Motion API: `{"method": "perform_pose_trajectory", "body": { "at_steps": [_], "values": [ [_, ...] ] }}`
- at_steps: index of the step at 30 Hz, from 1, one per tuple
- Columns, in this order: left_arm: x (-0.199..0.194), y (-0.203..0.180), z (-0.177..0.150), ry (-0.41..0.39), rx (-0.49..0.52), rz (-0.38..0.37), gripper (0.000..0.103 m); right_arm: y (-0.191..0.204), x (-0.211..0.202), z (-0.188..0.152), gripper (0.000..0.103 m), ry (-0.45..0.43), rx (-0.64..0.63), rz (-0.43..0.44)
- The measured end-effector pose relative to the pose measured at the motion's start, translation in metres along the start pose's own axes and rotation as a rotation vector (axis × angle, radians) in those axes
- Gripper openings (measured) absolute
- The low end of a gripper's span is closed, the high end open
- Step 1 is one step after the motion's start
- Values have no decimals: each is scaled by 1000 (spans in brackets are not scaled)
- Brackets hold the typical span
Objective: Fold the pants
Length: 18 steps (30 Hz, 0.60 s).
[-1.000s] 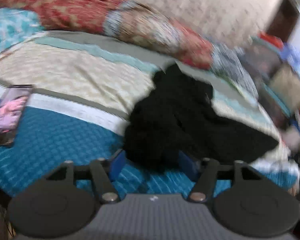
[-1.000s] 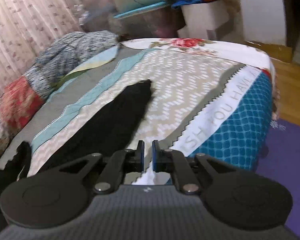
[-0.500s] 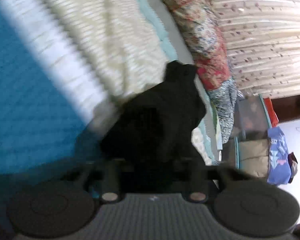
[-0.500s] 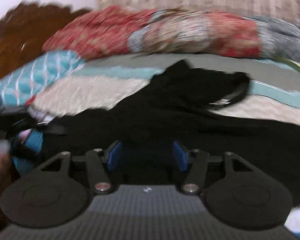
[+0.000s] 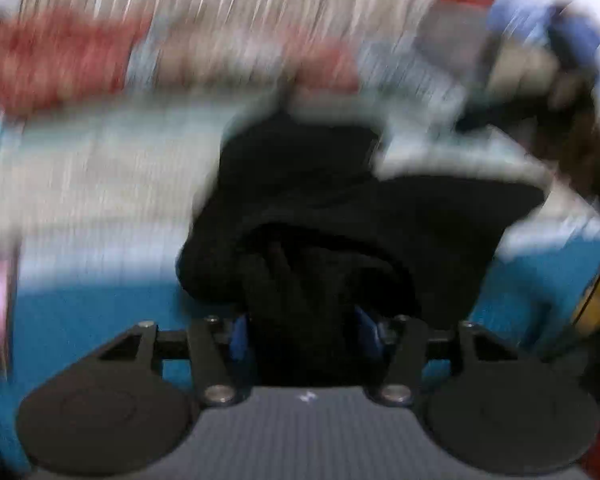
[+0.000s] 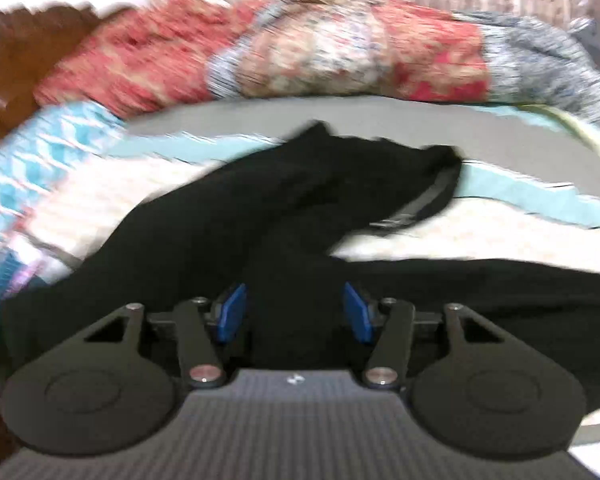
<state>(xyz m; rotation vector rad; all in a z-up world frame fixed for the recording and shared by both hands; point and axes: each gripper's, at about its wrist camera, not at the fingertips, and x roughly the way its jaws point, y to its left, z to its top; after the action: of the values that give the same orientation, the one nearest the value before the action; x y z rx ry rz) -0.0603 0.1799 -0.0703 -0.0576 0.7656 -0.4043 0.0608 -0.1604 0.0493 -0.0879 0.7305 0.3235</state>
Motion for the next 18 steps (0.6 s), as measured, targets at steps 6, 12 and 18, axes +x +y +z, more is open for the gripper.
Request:
{"method": "perform_pose_trajectory", "body": {
  "at_steps": [6,12,18],
  "values": [
    [-30,49,3,-162,-365,-178,68,66,21,46,57,-17,-80,109],
    [-5,62,15,-110,-515,-248,76,195,85,57,60,112,-345,316],
    [3,32,20,-73,-384,-161,79,236,172,16,71,352,-699,97]
  ]
}}
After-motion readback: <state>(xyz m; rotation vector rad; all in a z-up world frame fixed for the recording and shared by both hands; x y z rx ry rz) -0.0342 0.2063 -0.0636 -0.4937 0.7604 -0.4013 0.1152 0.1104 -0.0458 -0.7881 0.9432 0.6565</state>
